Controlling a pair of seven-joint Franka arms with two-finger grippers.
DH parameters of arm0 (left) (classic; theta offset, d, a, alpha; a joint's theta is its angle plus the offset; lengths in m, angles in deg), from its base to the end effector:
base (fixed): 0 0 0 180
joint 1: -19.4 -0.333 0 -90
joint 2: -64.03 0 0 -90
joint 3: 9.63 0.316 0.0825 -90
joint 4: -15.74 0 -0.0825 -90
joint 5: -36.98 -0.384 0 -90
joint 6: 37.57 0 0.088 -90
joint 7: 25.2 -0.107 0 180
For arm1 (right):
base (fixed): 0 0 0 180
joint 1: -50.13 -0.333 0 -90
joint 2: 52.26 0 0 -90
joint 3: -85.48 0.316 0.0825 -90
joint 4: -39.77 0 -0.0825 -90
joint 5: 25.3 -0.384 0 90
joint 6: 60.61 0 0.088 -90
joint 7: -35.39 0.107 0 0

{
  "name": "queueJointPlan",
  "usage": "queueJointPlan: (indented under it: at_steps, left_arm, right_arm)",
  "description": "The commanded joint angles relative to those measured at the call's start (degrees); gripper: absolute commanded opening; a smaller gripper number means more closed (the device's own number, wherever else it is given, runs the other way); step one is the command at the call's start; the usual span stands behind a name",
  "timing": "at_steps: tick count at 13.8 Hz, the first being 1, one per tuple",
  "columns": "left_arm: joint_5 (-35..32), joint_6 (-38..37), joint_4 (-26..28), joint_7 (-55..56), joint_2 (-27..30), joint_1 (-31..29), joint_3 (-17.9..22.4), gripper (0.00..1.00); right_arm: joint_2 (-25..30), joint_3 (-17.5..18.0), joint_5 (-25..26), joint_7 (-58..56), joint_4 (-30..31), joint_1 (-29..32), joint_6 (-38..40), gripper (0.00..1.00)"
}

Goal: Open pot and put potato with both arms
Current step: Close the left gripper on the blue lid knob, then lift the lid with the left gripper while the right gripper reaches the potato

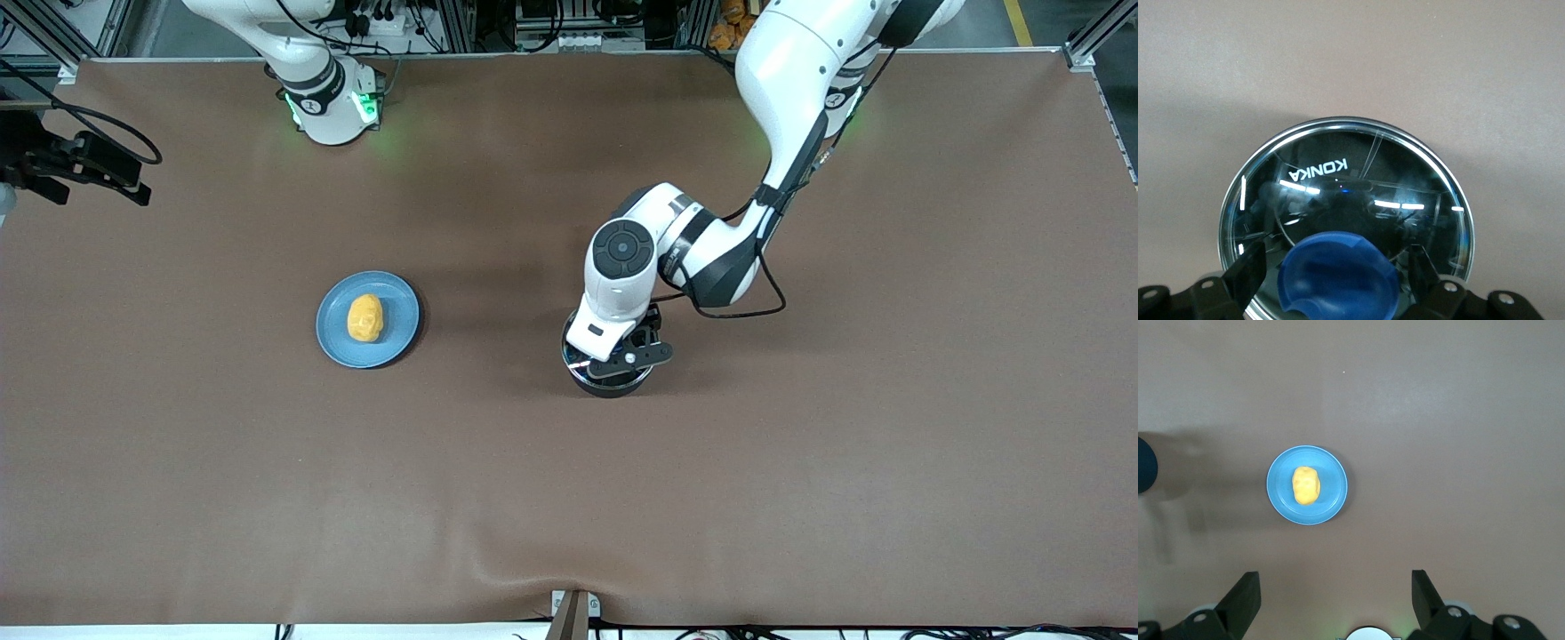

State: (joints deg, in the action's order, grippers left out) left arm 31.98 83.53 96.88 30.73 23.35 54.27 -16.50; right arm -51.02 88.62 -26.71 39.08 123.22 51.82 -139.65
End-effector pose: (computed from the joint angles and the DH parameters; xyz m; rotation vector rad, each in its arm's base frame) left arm 0.5548 -0.4671 0.2810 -3.1177 -0.3613 0.0117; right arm 0.5266 0.0167 0.6728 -3.1193 0.0548 0.0879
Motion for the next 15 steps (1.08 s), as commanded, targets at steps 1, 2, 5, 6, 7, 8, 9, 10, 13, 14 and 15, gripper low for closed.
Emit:
queueJointPlan:
  at_steps: [1, 2, 5, 6, 7, 8, 9, 10, 13, 14, 15]
  left_arm:
    - [-1.8, 0.1, -1.4, 3.7, -0.7, 0.6, 0.3, 0.45]
    - [-1.8, 0.2, -1.4, 4.1, -0.6, 0.7, 0.3, 0.39]
    - [-1.7, 0.1, -1.4, 4.4, -0.4, 0.7, 0.3, 0.32]
    - [-1.8, 0.1, -1.4, 4.3, -0.4, 0.7, 0.3, 0.32]
    - [-1.8, 0.1, -1.4, 4.4, -0.4, 0.7, 0.3, 0.31]
    - [-1.8, 0.1, -1.4, 4.3, -0.3, 0.7, 0.3, 0.32]
    - [-1.8, -0.5, -1.4, 4.1, 0.3, 0.5, 0.3, 0.32]
    - [-1.8, -1.4, -1.4, 3.9, 1.5, 0.2, 0.3, 0.32]
    - [-1.9, -5.3, -1.2, 3.7, 4.7, -0.9, 0.3, 0.32]
    - [-2.0, -6.0, -0.9, 3.4, 6.1, -2.3, 0.3, 0.32]
    - [-1.9, -6.6, -0.3, 3.1, 7.3, -3.6, 0.2, 0.32]
  right_arm:
    - [-0.4, -0.1, -0.1, -0.1, -1.1, -0.2, 0.7, 1.0]
    - [-0.4, -0.1, -0.1, -0.1, -1.1, -0.3, 0.7, 1.0]
    - [-0.5, -0.1, -0.1, -0.1, -1.1, -0.2, 0.7, 1.0]
    - [-0.5, -0.1, -0.1, -0.1, -1.1, -0.3, 0.7, 1.0]
    - [-0.4, -0.1, -0.1, -0.1, -1.1, -0.3, 0.7, 1.0]
    - [-0.4, -0.1, -0.1, -0.1, -1.1, -0.3, 0.7, 1.0]
    - [-0.5, -0.1, -0.1, -0.2, -1.1, -0.3, 0.7, 1.0]
    - [-0.5, -0.1, -0.1, -0.2, -1.1, -0.3, 0.7, 1.0]
    - [-0.5, -0.1, -0.1, -0.2, -1.1, -0.2, 0.7, 1.0]
    - [-0.4, -0.1, -0.1, -0.1, -1.1, -0.2, 0.7, 1.0]
    - [-0.6, -0.1, -0.1, -0.2, -1.1, -0.3, 0.7, 1.0]
